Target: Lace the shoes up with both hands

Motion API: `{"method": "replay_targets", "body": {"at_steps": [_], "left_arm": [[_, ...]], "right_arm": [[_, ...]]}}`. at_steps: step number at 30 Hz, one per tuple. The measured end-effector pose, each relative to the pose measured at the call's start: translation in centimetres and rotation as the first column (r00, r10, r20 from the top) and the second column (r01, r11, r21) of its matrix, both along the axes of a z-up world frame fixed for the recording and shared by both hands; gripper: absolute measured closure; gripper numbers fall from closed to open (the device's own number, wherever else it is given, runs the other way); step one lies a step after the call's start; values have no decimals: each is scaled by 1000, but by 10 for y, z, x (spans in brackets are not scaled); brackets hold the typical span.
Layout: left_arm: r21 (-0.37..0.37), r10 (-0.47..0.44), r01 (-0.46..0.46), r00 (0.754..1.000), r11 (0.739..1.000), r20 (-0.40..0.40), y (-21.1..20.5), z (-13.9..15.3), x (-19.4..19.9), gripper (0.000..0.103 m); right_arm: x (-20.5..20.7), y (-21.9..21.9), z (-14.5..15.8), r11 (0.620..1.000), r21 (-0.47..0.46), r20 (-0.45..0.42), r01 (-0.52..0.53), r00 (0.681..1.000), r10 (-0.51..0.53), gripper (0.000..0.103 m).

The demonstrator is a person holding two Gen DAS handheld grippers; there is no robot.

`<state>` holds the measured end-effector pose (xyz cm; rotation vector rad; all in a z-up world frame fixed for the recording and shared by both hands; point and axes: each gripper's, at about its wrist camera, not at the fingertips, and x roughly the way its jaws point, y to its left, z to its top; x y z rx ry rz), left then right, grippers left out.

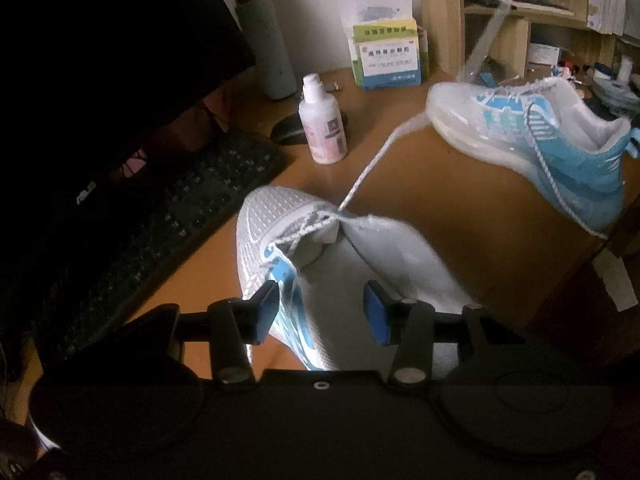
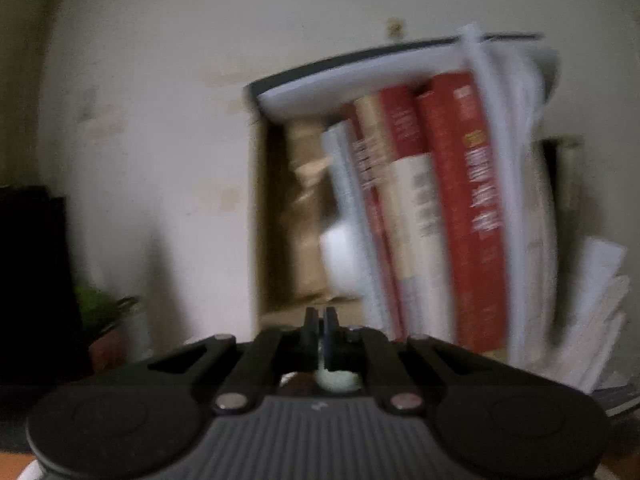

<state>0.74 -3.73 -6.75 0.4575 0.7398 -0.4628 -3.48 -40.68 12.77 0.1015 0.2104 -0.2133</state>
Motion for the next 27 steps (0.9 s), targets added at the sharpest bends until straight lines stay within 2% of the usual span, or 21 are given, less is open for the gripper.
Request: {"method": "replay_targets", "body": {"at_steps": [2, 3, 5, 6, 7, 9, 11, 13, 15, 19, 22, 25, 27], "left_arm": [[-13, -12, 13, 1000, 1000, 8, 0, 9, -2, 57], [-29, -22, 23, 1000, 999, 14, 0, 15, -3, 57], [-93, -48, 50, 999, 994, 24, 0, 32, -6, 57], [-127, -59, 62, 998, 990, 21, 1, 39, -7, 57], [-165, -69, 70, 998, 984, 15, 2, 45, -7, 57], [-252, -85, 79, 996, 965, -13, 4, 58, -5, 57], [-315, -95, 79, 995, 946, -38, 7, 66, -3, 57], [-349, -89, 63, 994, 935, -57, 10, 69, -1, 60], [-354, -69, 43, 996, 934, -62, 13, 69, 1, 68], [-361, -55, 27, 996, 932, -70, 15, 68, 4, 71], [-367, -56, 25, 996, 930, -73, 14, 69, 6, 79], [-371, -43, 15, 997, 929, -66, 16, 69, 10, 101], [-368, -20, -3, 998, 930, -59, 19, 69, 12, 101]], "right_arm": [[13, 20, -10, 981, 93, -37, -170, 984, 174, 101], [22, 36, -19, 952, 155, -59, -264, 959, 276, 101], [39, 66, -41, 866, 283, -89, -412, 888, 451, 101], [45, 75, -49, 832, 331, -98, -445, 861, 500, 101], [55, 92, -64, 776, 399, -110, -489, 814, 570, 101], [74, 128, -98, 646, 524, -125, -555, 700, 703, 101], [82, 147, -115, 584, 576, -122, -572, 646, 754, 101], [88, 158, -126, 537, 618, -116, -574, 609, 785, 101], [92, 166, -131, 515, 631, -120, -580, 583, 803, 101], [94, 177, -130, 509, 604, -152, -614, 539, 829, 101], [95, 183, -128, 504, 580, -169, -640, 511, 843, 100], [92, 194, -128, 502, 550, -195, -667, 482, 854, 100], [91, 198, -128, 492, 550, -201, -675, 465, 862, 100]]}}
